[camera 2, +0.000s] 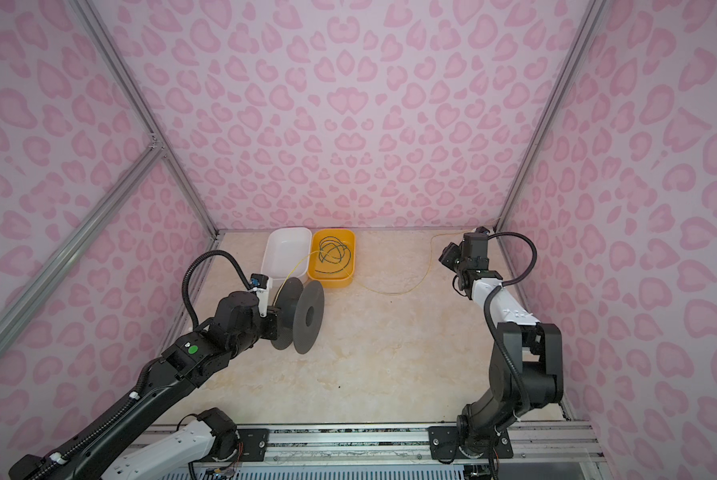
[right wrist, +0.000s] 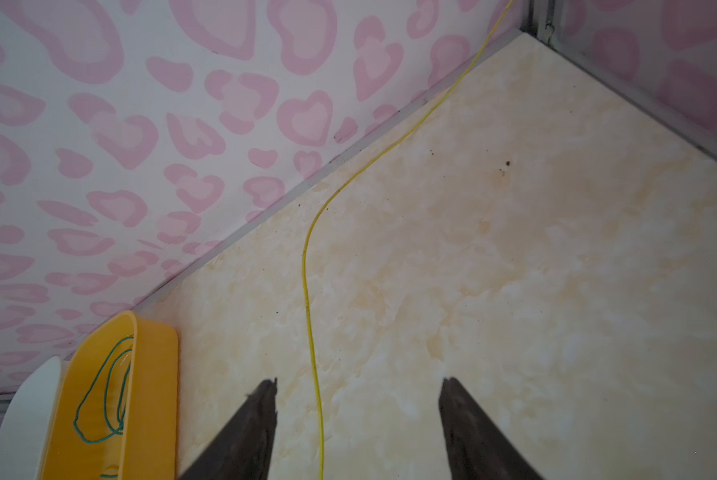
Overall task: Wrap the cables
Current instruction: 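Open the right gripper and draw it back toward the far corner, then grasp the yellow cable farther along its length with the right gripper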
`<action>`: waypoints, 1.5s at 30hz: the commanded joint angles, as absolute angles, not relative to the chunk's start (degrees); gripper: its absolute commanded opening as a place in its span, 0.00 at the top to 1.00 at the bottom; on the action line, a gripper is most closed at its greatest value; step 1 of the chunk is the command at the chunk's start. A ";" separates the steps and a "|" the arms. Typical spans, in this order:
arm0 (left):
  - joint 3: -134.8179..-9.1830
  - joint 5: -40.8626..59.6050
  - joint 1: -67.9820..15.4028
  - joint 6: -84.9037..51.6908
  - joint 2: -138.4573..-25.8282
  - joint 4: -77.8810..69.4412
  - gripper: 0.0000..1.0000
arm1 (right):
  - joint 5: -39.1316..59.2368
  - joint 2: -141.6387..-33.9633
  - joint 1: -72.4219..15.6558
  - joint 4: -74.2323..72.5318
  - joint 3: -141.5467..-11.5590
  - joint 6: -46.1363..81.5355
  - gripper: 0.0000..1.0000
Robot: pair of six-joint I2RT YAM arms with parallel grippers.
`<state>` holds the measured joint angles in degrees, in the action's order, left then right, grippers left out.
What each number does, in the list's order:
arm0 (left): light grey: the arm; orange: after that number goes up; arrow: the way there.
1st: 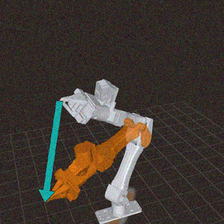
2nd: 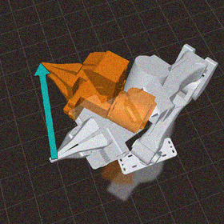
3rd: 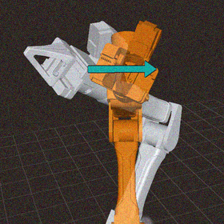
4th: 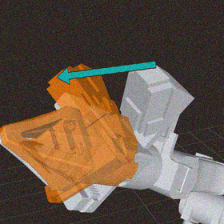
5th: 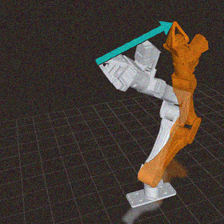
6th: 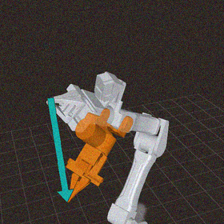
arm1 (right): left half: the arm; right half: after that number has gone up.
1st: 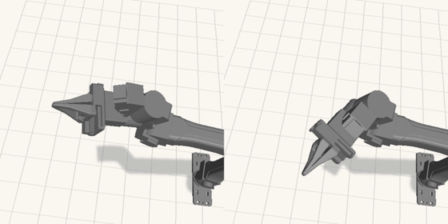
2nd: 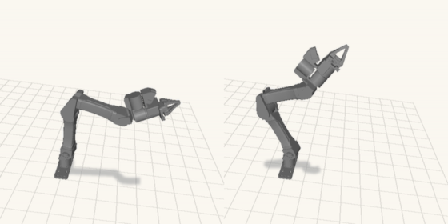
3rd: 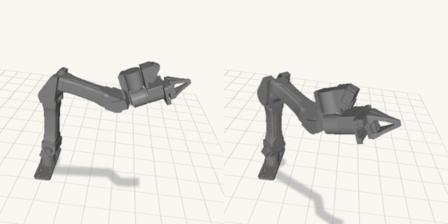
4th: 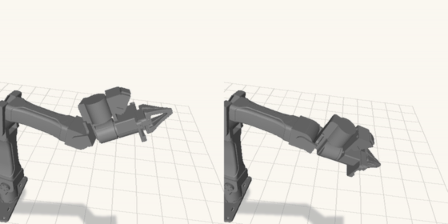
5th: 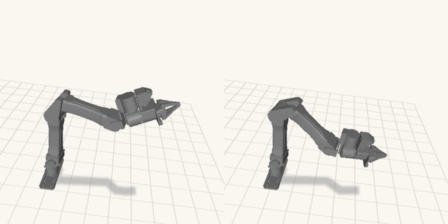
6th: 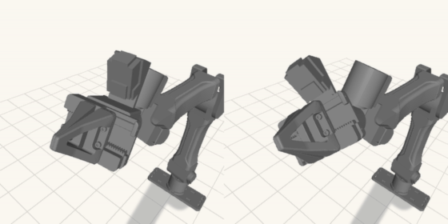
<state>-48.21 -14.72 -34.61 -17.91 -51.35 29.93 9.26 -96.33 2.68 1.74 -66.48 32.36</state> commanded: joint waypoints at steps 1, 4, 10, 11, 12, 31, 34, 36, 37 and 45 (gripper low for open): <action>-48.07 -14.55 -34.63 -17.91 -51.15 26.68 0.96 | 14.50 -102.65 3.03 3.81 -72.23 30.41 0.34; -48.08 -14.65 -34.63 -17.81 -51.00 26.81 0.96 | 17.61 -109.10 3.29 4.96 -77.87 30.78 0.34; -48.36 -14.77 -34.62 -17.84 -51.26 27.15 0.96 | 19.42 -120.98 3.75 10.53 -91.90 32.02 0.37; -48.42 -14.62 -34.63 -17.78 -51.27 27.24 0.96 | 20.71 -122.82 4.15 10.73 -94.05 32.98 0.39; -48.43 -14.60 -34.63 -17.79 -51.37 27.30 0.96 | 21.94 -124.80 4.50 10.72 -95.94 34.32 0.40; -49.59 -15.90 -34.63 -17.50 -51.83 29.10 0.96 | 32.27 -137.40 5.49 -9.82 -101.05 60.02 0.96; -49.95 -16.21 -34.56 -17.28 -51.40 29.60 0.96 | 30.79 -135.17 5.54 -11.57 -97.75 60.83 1.00; -50.80 -16.00 -34.54 -16.95 -51.09 30.34 0.96 | 30.66 -133.82 5.51 -12.43 -96.45 61.19 1.00; -51.51 -16.07 -34.54 -16.60 -50.88 30.93 0.96 | 30.52 -132.99 5.45 -12.51 -95.78 61.19 1.00; -60.48 -13.00 -32.40 -15.36 -46.89 36.74 0.96 | 21.43 -123.12 5.10 -7.30 -88.22 51.34 1.00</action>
<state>-57.54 -14.44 -33.36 -15.88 -48.34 37.12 26.57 -124.53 5.26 -9.26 -90.24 56.84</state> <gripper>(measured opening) 0.088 0.049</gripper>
